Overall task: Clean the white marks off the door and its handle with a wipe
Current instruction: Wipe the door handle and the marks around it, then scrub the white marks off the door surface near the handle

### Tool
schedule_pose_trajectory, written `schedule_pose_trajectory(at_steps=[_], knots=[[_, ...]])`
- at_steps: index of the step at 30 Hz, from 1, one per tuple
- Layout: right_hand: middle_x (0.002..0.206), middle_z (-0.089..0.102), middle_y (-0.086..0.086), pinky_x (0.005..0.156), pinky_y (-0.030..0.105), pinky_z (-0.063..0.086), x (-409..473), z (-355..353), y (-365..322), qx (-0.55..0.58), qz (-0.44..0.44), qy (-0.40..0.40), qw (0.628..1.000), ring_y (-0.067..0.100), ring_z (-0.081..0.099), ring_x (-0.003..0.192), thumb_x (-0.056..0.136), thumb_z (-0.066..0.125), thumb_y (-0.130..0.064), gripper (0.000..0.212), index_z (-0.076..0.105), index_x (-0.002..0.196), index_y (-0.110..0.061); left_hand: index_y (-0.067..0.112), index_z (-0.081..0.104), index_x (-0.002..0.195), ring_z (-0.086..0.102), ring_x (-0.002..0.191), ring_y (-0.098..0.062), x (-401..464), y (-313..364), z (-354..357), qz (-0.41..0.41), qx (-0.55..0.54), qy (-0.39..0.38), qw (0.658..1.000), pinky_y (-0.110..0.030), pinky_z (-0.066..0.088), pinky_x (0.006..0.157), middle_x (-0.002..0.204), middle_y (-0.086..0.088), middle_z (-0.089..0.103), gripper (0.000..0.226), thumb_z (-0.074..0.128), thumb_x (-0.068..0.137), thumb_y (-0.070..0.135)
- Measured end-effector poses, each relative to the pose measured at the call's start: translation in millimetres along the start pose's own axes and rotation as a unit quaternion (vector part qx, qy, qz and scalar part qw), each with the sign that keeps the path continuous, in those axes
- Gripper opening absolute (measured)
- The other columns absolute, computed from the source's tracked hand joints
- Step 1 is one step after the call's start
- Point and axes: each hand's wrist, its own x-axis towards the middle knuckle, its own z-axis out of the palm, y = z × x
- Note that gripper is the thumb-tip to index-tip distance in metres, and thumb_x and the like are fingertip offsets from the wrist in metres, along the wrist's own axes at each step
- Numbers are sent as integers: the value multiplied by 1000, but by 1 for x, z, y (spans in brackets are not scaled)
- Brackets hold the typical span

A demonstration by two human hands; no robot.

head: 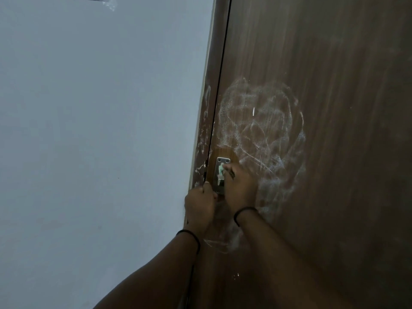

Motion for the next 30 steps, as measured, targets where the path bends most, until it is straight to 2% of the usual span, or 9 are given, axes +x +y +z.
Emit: schedule_pose_trajectory(at_steps=[5, 8, 11, 17, 20, 22, 26, 28, 30], knots=[[103, 66, 4, 77, 21, 44, 49, 21, -3, -56, -23, -23, 998, 18, 61, 89, 89, 61, -3, 20, 76, 98, -13, 10, 73, 75, 66, 70, -19, 8, -7, 8, 22, 2, 34, 999, -35, 55, 68, 72, -5, 71, 47, 41, 102, 32], [95, 61, 4, 69, 23, 38, 56, 32, 7, -106, -61, -22, 992, 18, 55, 80, 89, 59, -6, 13, 72, 90, -11, 7, 73, 80, 66, 71, -16, 13, -15, 7, 92, 44, 11, 995, -35, 53, 67, 76, -6, 71, 44, 41, 104, 26], [90, 56, 0, 64, 22, 34, 46, 30, 19, -107, -63, -25, 992, 12, 48, 72, 87, 63, -11, 7, 68, 82, -13, 6, 72, 87, 65, 78, -19, 11, -16, 8, 108, 53, 13, 993, -36, 53, 72, 83, -8, 71, 42, 38, 105, 24], [85, 72, -1, 70, 27, 54, 44, 14, 12, -101, -13, -142, 985, 9, 62, 71, 81, 67, -4, 16, 76, 73, -15, 6, 67, 101, 63, 91, -23, 11, -1, 8, 87, 42, 27, 995, -37, 51, 81, 96, -10, 68, 34, 36, 105, 18], [77, 73, 4, 69, 30, 57, 63, 3, 2, -167, 50, -229, 958, 16, 68, 74, 86, 62, -5, 22, 74, 69, -12, 7, 67, 104, 62, 94, -24, 9, 3, 7, 70, 49, 27, 996, -35, 50, 84, 101, -10, 68, 32, 37, 103, 17], [78, 71, 8, 69, 31, 56, 71, -8, -3, -222, 68, -255, 939, 23, 67, 77, 87, 59, -5, 20, 73, 73, -8, 7, 67, 103, 61, 93, -22, 3, 7, 7, 73, 53, 26, 996, -29, 47, 78, 100, -8, 68, 29, 39, 102, 15], [87, 73, 9, 77, 36, 58, 65, -19, 1, -215, 77, -242, 943, 24, 68, 84, 87, 55, 0, 23, 76, 82, -7, 8, 67, 97, 54, 80, -12, 7, 14, 1, 71, 69, 35, 995, -15, 35, 59, 90, -1, 63, 26, 42, 100, 14], [88, 73, 4, 76, 33, 57, 59, -24, 4, -163, 77, -208, 961, 19, 66, 84, 84, 56, 3, 25, 75, 78, -12, 7, 67, 97, 54, 80, -13, 8, 25, 3, 80, 78, 31, 993, -13, 34, 58, 90, 0, 62, 25, 44, 100, 15], [88, 71, -1, 73, 28, 54, 37, -73, -19, -89, 84, -156, 980, 14, 63, 83, 83, 59, 3, 25, 73, 78, -16, 8, 67, 98, 57, 82, -14, -29, 59, -9, 123, 56, 6, 991, -18, 38, 60, 91, -1, 64, 24, 44, 100, 17]])
